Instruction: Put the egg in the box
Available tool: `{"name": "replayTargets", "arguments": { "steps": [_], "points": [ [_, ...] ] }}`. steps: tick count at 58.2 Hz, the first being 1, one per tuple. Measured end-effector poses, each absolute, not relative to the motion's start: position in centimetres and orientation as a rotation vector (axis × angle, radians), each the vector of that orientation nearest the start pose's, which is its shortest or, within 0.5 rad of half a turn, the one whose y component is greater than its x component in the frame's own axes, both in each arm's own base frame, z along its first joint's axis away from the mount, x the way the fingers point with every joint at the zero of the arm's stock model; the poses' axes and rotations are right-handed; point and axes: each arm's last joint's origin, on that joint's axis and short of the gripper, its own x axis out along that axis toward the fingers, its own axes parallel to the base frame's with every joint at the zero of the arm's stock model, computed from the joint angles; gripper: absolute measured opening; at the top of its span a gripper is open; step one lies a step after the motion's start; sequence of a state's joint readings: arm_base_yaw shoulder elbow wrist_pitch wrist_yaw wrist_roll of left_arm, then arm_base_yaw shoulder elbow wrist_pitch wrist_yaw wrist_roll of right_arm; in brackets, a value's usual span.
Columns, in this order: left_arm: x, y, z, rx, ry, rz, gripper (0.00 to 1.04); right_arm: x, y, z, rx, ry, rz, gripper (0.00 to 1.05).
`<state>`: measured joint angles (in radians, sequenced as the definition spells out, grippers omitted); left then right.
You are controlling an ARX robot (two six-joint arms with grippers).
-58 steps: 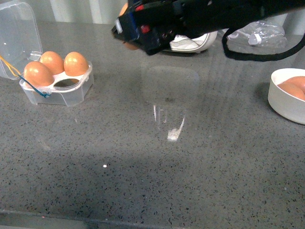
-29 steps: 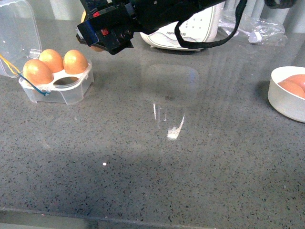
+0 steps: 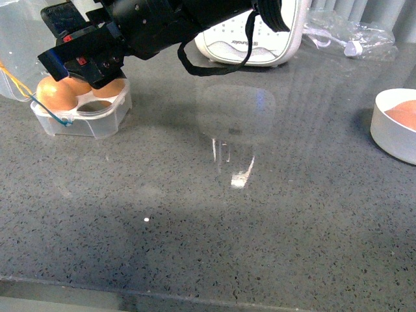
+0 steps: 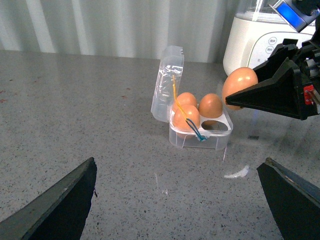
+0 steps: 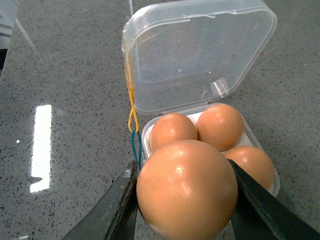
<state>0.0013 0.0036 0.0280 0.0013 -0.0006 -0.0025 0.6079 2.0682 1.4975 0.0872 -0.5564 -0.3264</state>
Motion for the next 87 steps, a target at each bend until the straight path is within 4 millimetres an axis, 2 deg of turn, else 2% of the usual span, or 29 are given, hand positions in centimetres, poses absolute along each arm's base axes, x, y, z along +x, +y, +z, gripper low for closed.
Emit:
{"name": "replayTargets", "arguments": {
  "steps": [15,42,44,51,61,63,76,87],
  "points": [
    [9.6,0.0,17.3,-0.002,-0.026,0.002,0.98,38.3,28.7,19.6,-0.295,0.349,1.200,0.42],
    [9.6,0.0,17.3,-0.002,-0.026,0.002,0.98,38.7,29.0,18.4,-0.301,0.390,1.191,0.43],
    [9.6,0.0,17.3,-0.002,-0.026,0.002,0.98,38.7,29.0,18.3,-0.302,0.393,1.190,0.46],
    [9.6,0.0,17.3,-0.002,-0.026,0.002,0.98,38.9,29.1,18.0,-0.281,0.406,1.176,0.69],
    [9.6,0.0,17.3,-0.002,-0.026,0.002,0.98,39.1,28.9,18.3,-0.252,0.393,1.176,0.94],
    [9.6,0.0,17.3,-0.002,-0.026,0.002,0.98,39.1,28.7,18.4,-0.240,0.389,1.168,0.99],
    [9.6,0.0,17.3,-0.002,-0.026,0.002,0.98,39.1,25.0,20.5,-0.130,0.325,1.066,0.97],
    [9.6,0.0,17.3,-0.002,-0.026,0.002,0.98,38.1,19.9,23.6,-0.011,0.235,0.958,0.97]
  ]
}}
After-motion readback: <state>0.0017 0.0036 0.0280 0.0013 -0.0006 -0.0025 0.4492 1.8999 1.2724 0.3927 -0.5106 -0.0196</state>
